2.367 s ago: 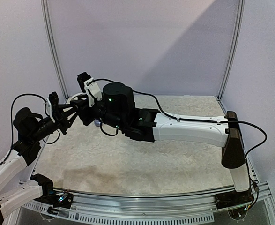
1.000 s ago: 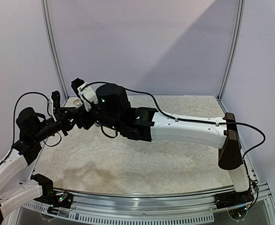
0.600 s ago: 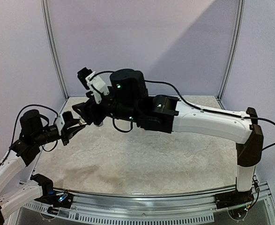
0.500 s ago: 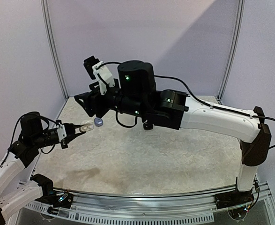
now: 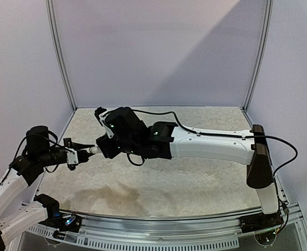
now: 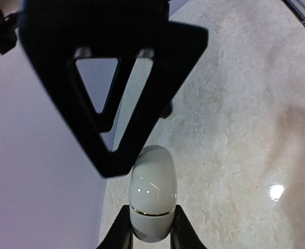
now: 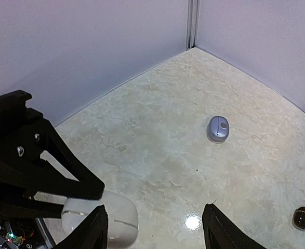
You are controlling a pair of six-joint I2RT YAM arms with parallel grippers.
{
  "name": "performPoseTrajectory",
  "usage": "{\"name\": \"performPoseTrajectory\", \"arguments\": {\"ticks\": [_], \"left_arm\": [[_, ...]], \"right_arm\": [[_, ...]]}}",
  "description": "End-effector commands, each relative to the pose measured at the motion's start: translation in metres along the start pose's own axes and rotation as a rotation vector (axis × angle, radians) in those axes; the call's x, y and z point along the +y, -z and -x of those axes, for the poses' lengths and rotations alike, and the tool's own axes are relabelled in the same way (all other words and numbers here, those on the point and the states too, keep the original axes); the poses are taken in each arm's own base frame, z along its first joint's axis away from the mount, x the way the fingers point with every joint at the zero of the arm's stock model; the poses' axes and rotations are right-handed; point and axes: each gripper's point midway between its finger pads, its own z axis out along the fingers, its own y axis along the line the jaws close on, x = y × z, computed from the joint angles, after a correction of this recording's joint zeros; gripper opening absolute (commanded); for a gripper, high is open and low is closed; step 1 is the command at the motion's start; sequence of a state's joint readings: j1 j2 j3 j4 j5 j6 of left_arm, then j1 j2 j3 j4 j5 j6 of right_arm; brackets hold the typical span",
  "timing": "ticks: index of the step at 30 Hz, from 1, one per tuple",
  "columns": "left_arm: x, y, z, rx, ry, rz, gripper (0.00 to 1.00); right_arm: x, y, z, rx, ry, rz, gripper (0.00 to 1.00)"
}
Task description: Insert the wireless bluetooth earbuds into the charging case
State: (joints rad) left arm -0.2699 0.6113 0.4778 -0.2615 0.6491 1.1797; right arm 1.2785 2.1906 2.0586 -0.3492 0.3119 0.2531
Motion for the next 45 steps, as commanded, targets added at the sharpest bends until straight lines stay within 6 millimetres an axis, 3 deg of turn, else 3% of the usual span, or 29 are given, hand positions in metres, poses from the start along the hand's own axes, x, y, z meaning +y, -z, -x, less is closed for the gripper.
{"name": "performPoseTrajectory", "arguments": {"ticks": [1,5,10,15,18,22,25,28,30,32,39,40,41,44,45], "left_arm": [[0.033,0.003,0.009,-0.018,0.057,0.1,0.0],[0.027,-0.003,0.008,-0.037,0.248,0.042,0.0],[0.025,-0.019,0.008,-0.089,0.7,-0.035,0.0],[0.031,-0.039,-0.001,-0.105,1.159,-0.079,0.0],[0.027,-0.06,-0.021,-0.029,1.388,-0.109,0.0],[0.015,-0.095,-0.048,0.108,1.59,-0.156,0.0],[-0.011,-0.127,-0.057,0.274,1.628,-0.263,0.0],[-0.025,-0.163,-0.051,0.333,1.62,-0.361,0.0],[-0.039,-0.185,-0.06,0.393,1.685,-0.371,0.0],[-0.047,-0.199,-0.078,0.446,1.727,-0.334,0.0],[-0.083,-0.232,-0.097,0.535,1.722,-0.381,0.0],[-0.085,-0.235,-0.097,0.538,1.73,-0.384,0.02],[-0.087,-0.237,-0.097,0.542,1.737,-0.387,0.14],[-0.084,-0.242,-0.1,0.566,1.733,-0.36,0.75],[-0.081,-0.242,-0.102,0.576,1.725,-0.346,0.89]], "right_arm": [[-0.017,0.029,-0.018,0.065,-0.019,-0.073,0.64],[-0.053,0.047,-0.018,0.077,-0.063,-0.172,0.67],[-0.119,0.069,-0.037,0.149,-0.161,-0.315,0.7],[-0.2,0.102,-0.096,0.314,-0.302,-0.499,0.74],[-0.247,0.125,-0.125,0.351,-0.39,-0.596,0.75],[-0.292,0.15,-0.162,0.378,-0.486,-0.646,0.77],[-0.316,0.162,-0.182,0.393,-0.54,-0.659,0.77],[-0.332,0.167,-0.194,0.423,-0.554,-0.665,0.78],[-0.34,0.167,-0.199,0.448,-0.552,-0.665,0.78],[-0.347,0.167,-0.201,0.469,-0.554,-0.66,0.78],[-0.364,0.165,-0.203,0.533,-0.533,-0.649,0.81],[-0.366,0.165,-0.2,0.534,-0.523,-0.649,0.82],[-0.367,0.165,-0.198,0.537,-0.516,-0.649,0.83],[-0.374,0.169,-0.189,0.536,-0.499,-0.654,0.88],[-0.377,0.171,-0.185,0.53,-0.499,-0.652,0.9]]}}
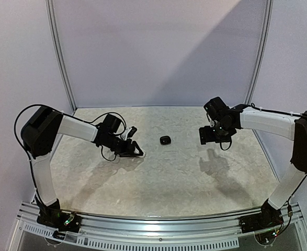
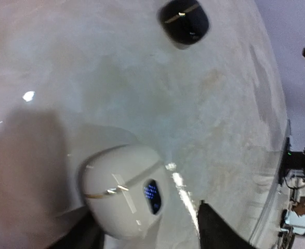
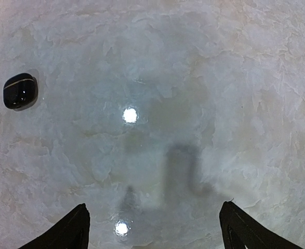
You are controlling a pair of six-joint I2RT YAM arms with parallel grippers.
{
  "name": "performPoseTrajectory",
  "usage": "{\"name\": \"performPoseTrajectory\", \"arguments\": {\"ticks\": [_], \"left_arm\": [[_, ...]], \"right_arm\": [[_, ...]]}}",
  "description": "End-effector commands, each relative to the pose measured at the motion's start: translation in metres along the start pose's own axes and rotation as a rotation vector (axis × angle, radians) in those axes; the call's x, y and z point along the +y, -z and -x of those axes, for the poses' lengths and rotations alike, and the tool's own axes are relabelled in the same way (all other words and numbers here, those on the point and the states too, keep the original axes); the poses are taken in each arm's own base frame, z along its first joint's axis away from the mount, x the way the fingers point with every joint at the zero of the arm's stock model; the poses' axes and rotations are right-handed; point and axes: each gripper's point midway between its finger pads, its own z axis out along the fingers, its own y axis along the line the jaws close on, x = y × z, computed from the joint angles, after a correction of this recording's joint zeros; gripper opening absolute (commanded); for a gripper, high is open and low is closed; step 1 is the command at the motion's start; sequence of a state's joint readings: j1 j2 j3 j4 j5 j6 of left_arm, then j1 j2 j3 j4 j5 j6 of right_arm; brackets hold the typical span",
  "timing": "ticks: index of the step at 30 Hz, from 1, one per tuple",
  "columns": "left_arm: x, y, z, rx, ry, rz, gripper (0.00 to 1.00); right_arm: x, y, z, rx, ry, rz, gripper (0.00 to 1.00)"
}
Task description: Insert the wireless bluetooth earbuds into the charging case
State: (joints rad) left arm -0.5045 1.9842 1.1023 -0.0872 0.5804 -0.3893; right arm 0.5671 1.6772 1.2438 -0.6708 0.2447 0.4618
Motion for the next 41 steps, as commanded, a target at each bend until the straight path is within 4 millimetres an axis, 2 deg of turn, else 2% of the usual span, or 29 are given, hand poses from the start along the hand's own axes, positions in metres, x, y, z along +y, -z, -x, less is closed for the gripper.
{"name": "performPoseTrajectory", "arguments": {"ticks": [1,3,5,9,11,12,13,15,16,20,24,26,30,36,41], "left_arm": [[0.005,-0.005,0.006,0.007,0.008,0.073,0.98],[0.003,0.001,0.009,0.02,-0.024,0.096,0.99],[-0.001,0.01,0.013,0.031,-0.092,0.122,0.99],[-0.013,0.041,0.021,0.044,-0.243,0.18,0.99],[-0.014,0.064,0.026,0.016,-0.31,0.222,0.99],[-0.013,0.078,0.03,-0.015,-0.325,0.245,0.99],[-0.008,0.096,0.037,-0.063,-0.322,0.268,0.99],[0.0,0.131,0.05,-0.158,-0.32,0.318,0.99],[0.007,0.144,0.053,-0.183,-0.323,0.354,0.99],[0.041,0.191,0.058,-0.26,-0.281,0.471,0.99],[0.093,0.246,0.065,-0.402,-0.109,0.552,0.99],[0.109,0.265,0.063,-0.443,-0.086,0.601,0.99],[0.131,0.272,0.042,-0.464,-0.064,0.685,0.99],[0.157,0.278,0.0,-0.511,-0.012,0.845,0.99],[0.155,0.281,-0.011,-0.589,-0.059,0.873,0.99]], "right_arm": [[-0.006,0.008,0.017,-0.002,0.028,0.017,0.93],[-0.009,0.014,0.029,-0.032,0.017,0.043,0.99],[-0.011,0.02,0.043,-0.068,-0.001,0.08,0.99],[-0.033,0.038,0.074,-0.187,-0.08,0.147,0.99],[-0.054,0.042,0.081,-0.259,-0.121,0.146,0.99],[-0.068,0.054,0.086,-0.327,-0.143,0.143,0.99],[-0.082,0.055,0.084,-0.372,-0.152,0.118,0.99],[-0.11,0.073,0.086,-0.524,-0.176,0.051,0.99],[-0.123,0.091,0.083,-0.61,-0.176,0.019,0.99],[-0.176,0.108,0.039,-0.79,-0.235,-0.197,0.99],[-0.195,0.114,0.001,-0.83,-0.234,-0.284,0.99],[-0.204,0.118,-0.013,-0.851,-0.276,-0.313,0.99],[-0.223,0.115,-0.032,-0.844,-0.416,-0.391,0.99],[-0.225,0.105,-0.038,-0.825,-0.471,-0.385,0.99],[-0.225,0.106,-0.033,-0.832,-0.472,-0.388,0.99]]}}
